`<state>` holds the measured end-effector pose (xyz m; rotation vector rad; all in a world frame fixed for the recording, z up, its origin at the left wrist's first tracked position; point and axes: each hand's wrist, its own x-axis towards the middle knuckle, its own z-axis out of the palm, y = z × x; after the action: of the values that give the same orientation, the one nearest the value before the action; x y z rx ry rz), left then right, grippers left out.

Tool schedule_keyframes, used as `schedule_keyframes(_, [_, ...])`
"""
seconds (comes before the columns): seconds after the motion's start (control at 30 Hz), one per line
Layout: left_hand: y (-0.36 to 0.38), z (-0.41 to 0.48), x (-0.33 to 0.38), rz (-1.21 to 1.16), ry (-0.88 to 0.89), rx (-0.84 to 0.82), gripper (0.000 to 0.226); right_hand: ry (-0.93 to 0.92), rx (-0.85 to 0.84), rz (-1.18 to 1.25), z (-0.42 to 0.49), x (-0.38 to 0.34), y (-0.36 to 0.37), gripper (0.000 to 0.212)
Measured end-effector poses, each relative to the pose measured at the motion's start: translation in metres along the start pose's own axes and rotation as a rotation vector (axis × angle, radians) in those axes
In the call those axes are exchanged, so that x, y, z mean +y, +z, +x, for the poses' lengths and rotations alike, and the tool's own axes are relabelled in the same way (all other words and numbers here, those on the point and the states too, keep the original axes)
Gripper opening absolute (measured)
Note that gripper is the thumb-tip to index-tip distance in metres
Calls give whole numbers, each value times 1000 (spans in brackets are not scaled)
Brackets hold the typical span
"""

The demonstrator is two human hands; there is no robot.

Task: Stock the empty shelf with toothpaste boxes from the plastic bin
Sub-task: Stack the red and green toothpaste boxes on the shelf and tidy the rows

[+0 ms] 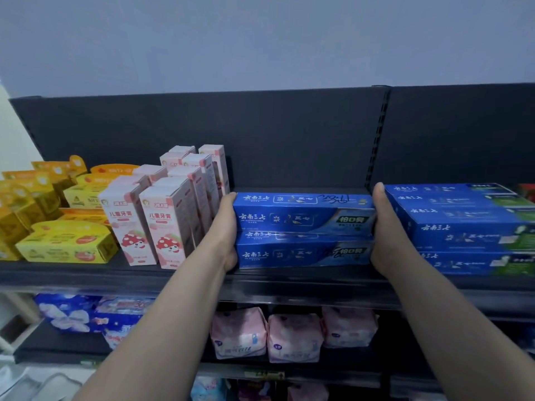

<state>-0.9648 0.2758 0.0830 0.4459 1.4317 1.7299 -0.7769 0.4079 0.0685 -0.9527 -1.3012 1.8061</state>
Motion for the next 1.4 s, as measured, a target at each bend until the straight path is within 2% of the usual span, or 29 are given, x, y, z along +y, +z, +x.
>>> schedule_keyframes(0.03, [0, 1, 0, 3, -5, -14, 40, -16, 40, -18, -1, 0, -1, 93])
schedule_keyframes(0.07, [-1, 2, 2, 0, -9, -21, 38, -51, 79, -45, -4, -2, 0, 87])
schedule_keyframes(0.13, [-5, 10, 8, -9, -16, 9, 39, -211, 127, -133, -13, -4, 5, 60])
schedule_keyframes(0.2, [-8, 21, 15, 13, -31, 84, 38, -430, 178, -311, -23, -4, 9, 49])
schedule_keyframes(0.27, [-8, 30, 22, 56, -48, 151, 30, -675, 222, -545, -30, -2, 10, 52])
schedule_keyframes(0.33, [-4, 36, 29, 157, -85, 166, 20, -847, 247, -828, -30, -4, 11, 58])
schedule_keyframes(0.43, [-1, 40, 32, 442, -87, 142, 21, -805, 146, -1328, -25, -14, 12, 73])
schedule_keyframes(0.5, [3, 46, 36, 553, -81, 125, 24, -746, 86, -1502, -23, -21, 10, 72])
schedule_keyframes(0.57, [3, 54, 38, 593, -69, 74, 19, -757, 68, -1488, -25, -27, 5, 65])
schedule_keyframes(0.63, [0, 59, 39, 751, -66, 13, 21, -826, 67, -1440, -29, -29, 1, 56])
schedule_keyframes(0.7, [-3, 65, 38, 810, -52, -23, 25, -865, 48, -1411, -33, -29, -3, 51])
schedule_keyframes(0.87, [-7, 76, 31, 723, 53, -85, 24, -805, 1, -1397, -39, -33, -4, 50])
schedule_keyframes(1.0, [-10, 76, 35, 882, 91, -228, 15, -787, -5, -1417, -38, -34, -3, 50])
schedule_keyframes(1.13, [-6, 74, 39, 986, 189, -228, 14, -756, -20, -1428, -38, -36, -3, 50])
schedule_keyframes(1.27, [-5, 74, 43, 1047, 130, -365, 24, -740, -66, -1419, -40, -42, -3, 49])
schedule_keyframes(1.4, [1, 82, 48, 1178, 185, -347, 19, -720, -145, -1441, -41, -54, -6, 49])
